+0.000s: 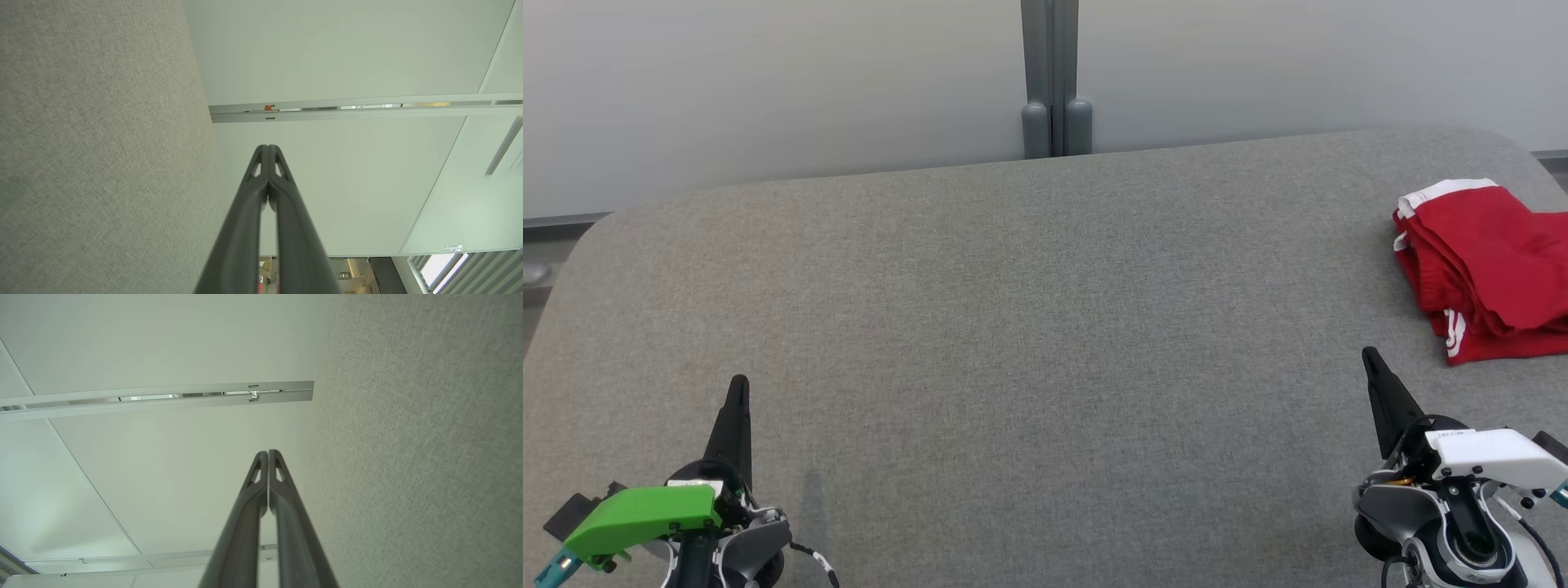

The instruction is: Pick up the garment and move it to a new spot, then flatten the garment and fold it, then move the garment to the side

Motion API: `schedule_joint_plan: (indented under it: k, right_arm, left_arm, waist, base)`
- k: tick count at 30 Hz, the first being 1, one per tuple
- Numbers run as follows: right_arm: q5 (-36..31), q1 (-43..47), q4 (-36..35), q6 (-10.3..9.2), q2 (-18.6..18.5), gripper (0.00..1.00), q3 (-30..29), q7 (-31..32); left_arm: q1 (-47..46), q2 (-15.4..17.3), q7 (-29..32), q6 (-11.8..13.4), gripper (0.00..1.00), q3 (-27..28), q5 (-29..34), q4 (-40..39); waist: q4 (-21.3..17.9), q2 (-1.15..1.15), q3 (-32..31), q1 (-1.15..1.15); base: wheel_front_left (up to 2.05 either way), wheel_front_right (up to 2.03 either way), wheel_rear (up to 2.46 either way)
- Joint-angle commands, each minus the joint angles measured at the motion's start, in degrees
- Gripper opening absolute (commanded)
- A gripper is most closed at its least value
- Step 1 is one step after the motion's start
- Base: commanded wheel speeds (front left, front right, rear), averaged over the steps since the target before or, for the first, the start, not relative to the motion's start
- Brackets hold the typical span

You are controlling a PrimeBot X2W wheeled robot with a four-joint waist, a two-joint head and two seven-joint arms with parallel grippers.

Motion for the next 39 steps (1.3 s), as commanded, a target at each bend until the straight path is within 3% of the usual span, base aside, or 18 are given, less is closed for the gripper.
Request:
schedule_joint_plan:
  k: [1, 39]
  right_arm:
    - [0.4, -0.3, 0.1, 0.00, 0.0, 0.00, -0.1, 0.1]
    - [0.4, -0.3, 0.1, 0.00, 0.0, 0.00, -0.1, 0.1]
  left_arm:
    - [-0.6, 0.0, 0.3, -0.3, 0.00, 0.2, 0.0, -0.1]
    - [-0.6, -0.1, 0.3, -0.3, 0.00, 0.2, 0.0, -0.1]
  waist:
    - [0.0, 0.00, 0.0, 0.00]
    - [0.0, 0.00, 0.0, 0.00]
  base:
    - [0.00, 0.00, 0.00]
    - [0.00, 0.00, 0.00]
